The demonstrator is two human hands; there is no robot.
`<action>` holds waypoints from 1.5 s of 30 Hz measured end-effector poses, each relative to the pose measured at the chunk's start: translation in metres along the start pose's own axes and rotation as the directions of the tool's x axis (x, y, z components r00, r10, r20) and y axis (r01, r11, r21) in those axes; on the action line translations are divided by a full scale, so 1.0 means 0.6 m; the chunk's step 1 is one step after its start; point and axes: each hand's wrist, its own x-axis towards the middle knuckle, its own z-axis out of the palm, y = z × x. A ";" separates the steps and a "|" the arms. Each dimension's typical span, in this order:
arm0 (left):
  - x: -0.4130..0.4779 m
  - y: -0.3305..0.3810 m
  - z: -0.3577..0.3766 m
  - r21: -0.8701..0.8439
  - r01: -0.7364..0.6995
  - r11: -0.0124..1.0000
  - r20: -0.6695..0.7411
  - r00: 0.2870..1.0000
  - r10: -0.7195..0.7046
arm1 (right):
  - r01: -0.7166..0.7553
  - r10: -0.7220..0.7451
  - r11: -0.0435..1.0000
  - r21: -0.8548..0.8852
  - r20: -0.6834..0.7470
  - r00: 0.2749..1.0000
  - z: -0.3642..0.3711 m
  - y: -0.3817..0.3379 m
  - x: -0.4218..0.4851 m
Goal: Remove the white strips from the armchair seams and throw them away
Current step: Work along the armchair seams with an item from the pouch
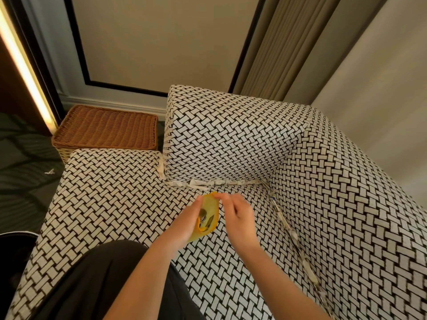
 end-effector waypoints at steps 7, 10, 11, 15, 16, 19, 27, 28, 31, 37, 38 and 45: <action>0.020 -0.003 0.003 -0.306 0.124 0.944 -0.057 0.987 -0.148 | -0.297 0.289 0.918 -0.264 -0.068 0.955 -0.036 0.148 0.080; 0.038 -0.010 0.004 -0.393 0.190 0.900 -0.048 0.973 -0.226 | -0.287 0.285 0.741 -0.607 -0.104 0.953 -0.043 0.201 0.110; 0.041 -0.011 0.003 -0.404 0.193 0.894 -0.044 0.972 -0.229 | -0.282 0.264 0.688 -0.669 -0.133 0.955 -0.047 0.206 0.120; 0.059 -0.014 0.003 -0.425 0.122 0.897 -0.047 0.986 -0.157 | -0.355 0.263 0.635 -0.686 -0.239 0.935 -0.052 0.220 0.173; 0.061 -0.013 0.005 -0.424 0.112 0.899 -0.048 0.988 -0.146 | -0.388 0.290 0.633 -0.670 -0.259 0.921 -0.051 0.221 0.185; 0.068 -0.022 0.007 -0.418 0.111 0.902 -0.033 0.990 -0.137 | -0.452 0.338 0.611 -0.650 -0.302 0.891 -0.046 0.226 0.209; 0.085 -0.025 0.014 -0.433 0.166 0.886 -0.013 0.982 -0.190 | -0.509 0.441 0.634 -0.583 -0.268 0.856 -0.054 0.234 0.262; 0.087 -0.023 0.015 -0.438 0.170 0.883 -0.014 0.980 -0.196 | -0.520 0.451 0.631 -0.576 -0.273 0.850 -0.053 0.235 0.266; 0.096 -0.022 0.017 -0.464 0.181 0.867 -0.010 0.978 -0.209 | -0.553 0.468 0.638 -0.535 -0.301 0.831 -0.051 0.243 0.274; 0.112 -0.034 0.020 -0.495 0.194 0.847 0.002 0.975 -0.223 | -0.468 0.330 0.674 -0.572 -0.334 0.883 -0.045 0.252 0.261; 0.113 -0.037 0.019 -0.510 0.187 0.840 -0.004 0.976 -0.219 | -0.439 0.294 0.690 -0.576 -0.331 0.897 -0.044 0.253 0.255; 0.109 -0.042 0.019 -0.501 0.176 0.848 -0.023 0.976 -0.216 | -0.292 0.141 0.797 -0.528 -0.308 0.941 -0.038 0.247 0.208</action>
